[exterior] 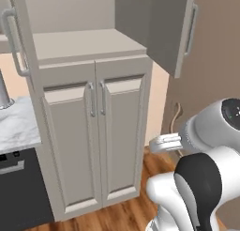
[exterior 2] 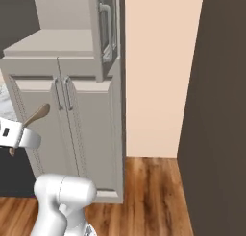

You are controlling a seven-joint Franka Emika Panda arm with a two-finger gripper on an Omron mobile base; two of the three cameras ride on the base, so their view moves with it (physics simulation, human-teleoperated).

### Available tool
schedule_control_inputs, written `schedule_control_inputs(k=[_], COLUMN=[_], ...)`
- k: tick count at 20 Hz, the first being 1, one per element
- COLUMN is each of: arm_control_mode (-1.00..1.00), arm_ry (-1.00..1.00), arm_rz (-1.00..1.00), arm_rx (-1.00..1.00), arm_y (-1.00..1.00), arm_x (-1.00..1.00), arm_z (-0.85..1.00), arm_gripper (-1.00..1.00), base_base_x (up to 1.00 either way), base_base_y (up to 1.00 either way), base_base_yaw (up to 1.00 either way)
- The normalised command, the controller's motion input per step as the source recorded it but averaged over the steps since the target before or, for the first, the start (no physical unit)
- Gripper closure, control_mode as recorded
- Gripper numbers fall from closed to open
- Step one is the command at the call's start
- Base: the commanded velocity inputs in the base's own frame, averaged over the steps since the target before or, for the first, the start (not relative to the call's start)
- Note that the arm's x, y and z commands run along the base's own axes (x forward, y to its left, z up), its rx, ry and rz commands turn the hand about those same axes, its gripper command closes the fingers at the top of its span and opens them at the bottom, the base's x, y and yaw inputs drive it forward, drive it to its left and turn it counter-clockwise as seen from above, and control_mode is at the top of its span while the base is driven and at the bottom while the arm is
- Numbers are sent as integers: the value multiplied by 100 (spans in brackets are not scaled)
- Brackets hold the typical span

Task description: Organize the utensils by type. Pick up the wooden spoons from the counter and place them in the open cabinet. Then pick up the metallic utensils from the counter and place them in the open drawer.

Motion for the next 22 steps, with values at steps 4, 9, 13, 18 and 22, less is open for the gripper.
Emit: schedule_control_inputs(k=[4, 9, 13, 18, 22], arm_control_mode=[100, 100, 100, 100, 100], arm_ry=[0, 0, 0, 0, 0], arm_rz=[0, 0, 0, 0, 0], arm_rx=[0, 0, 0, 0, 0], arm_y=[0, 0, 0, 0, 0], arm_x=[0, 0, 0, 0, 0], arm_z=[0, 0, 0, 0, 0], arm_gripper=[100, 100, 100, 100, 100], base_base_x=[64, 60, 71, 61, 58], base_base_y=[6, 0, 14, 21, 31], base_base_yaw=[16, 14, 14, 13, 15])
